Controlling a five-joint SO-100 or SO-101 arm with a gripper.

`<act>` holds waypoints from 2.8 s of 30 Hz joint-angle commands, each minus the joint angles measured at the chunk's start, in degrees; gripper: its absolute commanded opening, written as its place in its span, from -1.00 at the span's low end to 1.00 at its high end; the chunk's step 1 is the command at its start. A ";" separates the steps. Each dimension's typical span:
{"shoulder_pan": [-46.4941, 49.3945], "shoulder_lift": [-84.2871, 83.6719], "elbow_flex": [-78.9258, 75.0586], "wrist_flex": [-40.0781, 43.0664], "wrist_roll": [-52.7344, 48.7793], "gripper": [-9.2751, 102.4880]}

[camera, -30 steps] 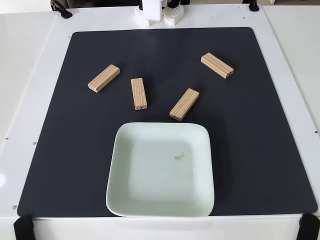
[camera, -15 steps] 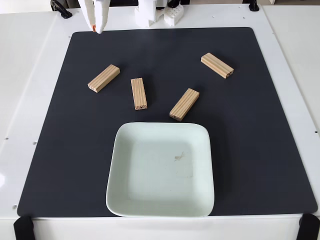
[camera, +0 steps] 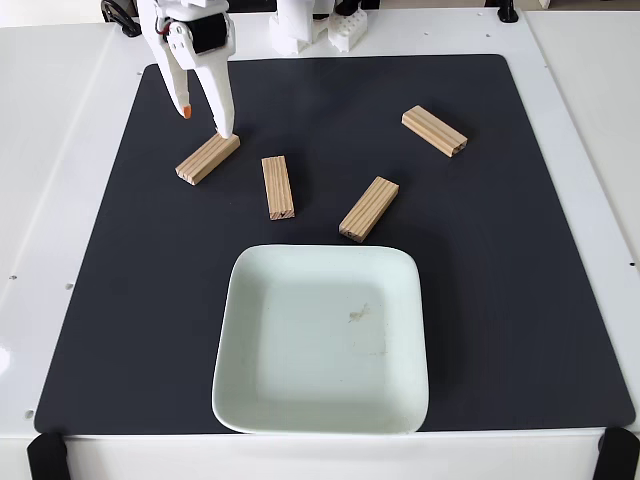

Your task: Pick up the wooden block and place them on the plate.

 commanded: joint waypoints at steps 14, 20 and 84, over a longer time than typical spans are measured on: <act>-0.35 -9.58 -1.85 -5.19 0.88 -0.36; -0.35 -11.34 -1.93 -8.44 0.79 -0.36; -27.69 -47.72 -67.94 -23.91 76.20 -0.84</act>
